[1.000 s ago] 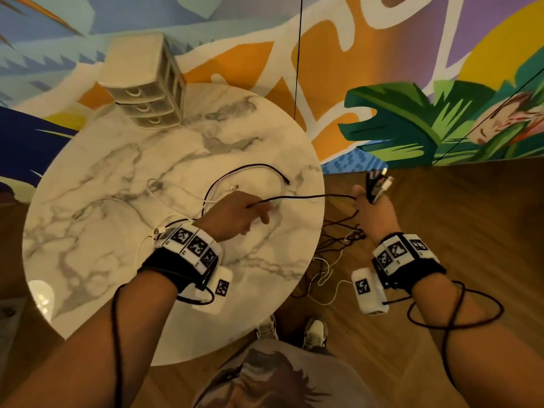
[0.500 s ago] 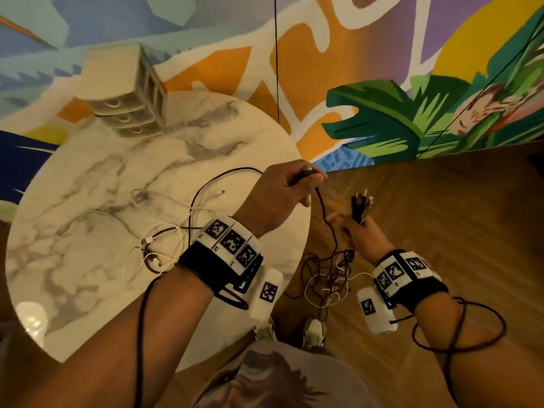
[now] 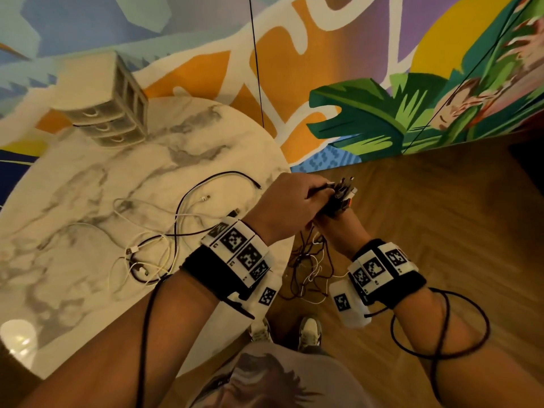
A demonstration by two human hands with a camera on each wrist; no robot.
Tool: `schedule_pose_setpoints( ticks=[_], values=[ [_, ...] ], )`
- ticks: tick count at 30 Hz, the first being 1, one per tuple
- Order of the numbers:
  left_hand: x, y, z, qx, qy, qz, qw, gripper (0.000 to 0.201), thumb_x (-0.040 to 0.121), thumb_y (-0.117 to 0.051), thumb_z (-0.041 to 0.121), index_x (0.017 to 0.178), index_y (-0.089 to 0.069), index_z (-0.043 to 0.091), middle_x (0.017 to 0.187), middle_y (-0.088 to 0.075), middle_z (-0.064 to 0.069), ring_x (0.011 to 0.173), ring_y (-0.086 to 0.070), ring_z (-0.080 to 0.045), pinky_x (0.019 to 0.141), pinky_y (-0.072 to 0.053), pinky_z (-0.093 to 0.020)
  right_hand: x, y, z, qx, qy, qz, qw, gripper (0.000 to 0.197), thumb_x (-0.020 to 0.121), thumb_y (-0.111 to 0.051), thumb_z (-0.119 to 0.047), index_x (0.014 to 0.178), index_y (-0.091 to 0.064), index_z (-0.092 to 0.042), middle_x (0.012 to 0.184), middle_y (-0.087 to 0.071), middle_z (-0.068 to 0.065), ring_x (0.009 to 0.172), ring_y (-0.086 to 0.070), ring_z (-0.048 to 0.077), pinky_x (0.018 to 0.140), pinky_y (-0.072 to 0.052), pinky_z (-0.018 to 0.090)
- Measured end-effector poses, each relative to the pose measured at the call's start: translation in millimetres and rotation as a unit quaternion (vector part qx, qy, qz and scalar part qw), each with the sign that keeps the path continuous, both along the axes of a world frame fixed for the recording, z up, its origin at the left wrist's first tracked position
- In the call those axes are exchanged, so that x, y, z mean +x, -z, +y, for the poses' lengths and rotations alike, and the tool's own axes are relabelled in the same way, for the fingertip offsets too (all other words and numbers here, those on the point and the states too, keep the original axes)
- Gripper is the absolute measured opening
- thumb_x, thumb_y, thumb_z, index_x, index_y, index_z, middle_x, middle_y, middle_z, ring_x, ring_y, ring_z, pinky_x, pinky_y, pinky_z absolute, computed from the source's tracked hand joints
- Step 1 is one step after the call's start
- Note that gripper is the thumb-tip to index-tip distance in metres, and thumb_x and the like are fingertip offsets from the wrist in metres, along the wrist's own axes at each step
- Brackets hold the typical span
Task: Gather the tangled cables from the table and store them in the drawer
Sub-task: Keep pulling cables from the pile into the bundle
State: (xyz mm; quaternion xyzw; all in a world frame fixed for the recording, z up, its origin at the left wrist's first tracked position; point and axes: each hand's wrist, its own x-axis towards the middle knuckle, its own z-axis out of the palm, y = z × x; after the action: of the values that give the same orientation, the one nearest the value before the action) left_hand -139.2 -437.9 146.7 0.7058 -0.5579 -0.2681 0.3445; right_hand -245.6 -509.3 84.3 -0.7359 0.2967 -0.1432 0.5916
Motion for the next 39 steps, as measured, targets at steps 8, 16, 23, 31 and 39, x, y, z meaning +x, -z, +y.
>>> schedule_pose_setpoints(
  ticks=[8,16,23,31,39],
  values=[
    [2,18,9,-0.08,-0.098,0.064,0.99,0.025,0.091,-0.054,0.022,0.115,-0.06,0.018,0.094,-0.051,0.007,0.082,-0.05,-0.002,0.07,-0.037,-0.008,1,-10,-2,-0.007,0.05,-0.011,0.999,0.036,0.094,-0.043,-0.031,0.07,-0.058,-0.009,0.067,-0.057,0.014,0.058,-0.053,0.027,0.056,-0.045,0.042],
    [-26,11,-9,0.017,-0.016,0.222,0.975,0.033,0.086,-0.055,-0.004,0.118,-0.051,0.002,0.103,-0.053,0.001,0.089,-0.052,-0.004,0.074,-0.043,-0.01,5,-56,-10,-0.008,0.007,-0.094,0.996,0.029,0.099,-0.041,-0.012,0.12,-0.06,-0.017,0.118,-0.067,-0.002,0.118,-0.055,0.005,0.106,-0.039,0.028],
    [-29,2,-24,0.04,-0.098,0.381,0.918,0.036,0.098,-0.044,0.014,0.063,-0.049,0.013,0.048,-0.047,0.003,0.043,-0.046,-0.017,0.044,-0.035,-0.025,-19,-41,-18,0.211,-0.029,-0.109,0.971,0.033,0.094,-0.046,-0.033,0.102,-0.058,-0.003,0.075,-0.067,-0.001,0.063,-0.064,0.008,0.056,-0.051,0.019],
    [-35,-48,-32,0.052,0.055,-0.004,0.997,0.05,0.093,-0.054,0.024,0.046,-0.037,0.025,0.034,-0.031,0.009,0.033,-0.03,-0.009,0.04,-0.023,-0.017,-54,69,-11,0.052,0.094,0.158,0.982,0.044,0.089,-0.059,-0.015,0.05,-0.038,-0.018,0.042,-0.033,-0.009,0.035,-0.027,0.006,0.043,-0.024,0.022],
    [-29,-113,-33,-0.146,0.213,-0.327,0.909,0.036,0.088,-0.044,0.039,0.075,-0.069,0.017,0.05,-0.031,0.016,0.037,-0.022,-0.002,0.048,-0.013,-0.013,-128,151,-35,0.086,0.221,0.33,0.914,0.035,0.091,-0.059,-0.02,0.058,-0.05,-0.01,0.054,-0.047,0.004,0.047,-0.043,0.019,0.045,-0.032,0.027]
  ],
)
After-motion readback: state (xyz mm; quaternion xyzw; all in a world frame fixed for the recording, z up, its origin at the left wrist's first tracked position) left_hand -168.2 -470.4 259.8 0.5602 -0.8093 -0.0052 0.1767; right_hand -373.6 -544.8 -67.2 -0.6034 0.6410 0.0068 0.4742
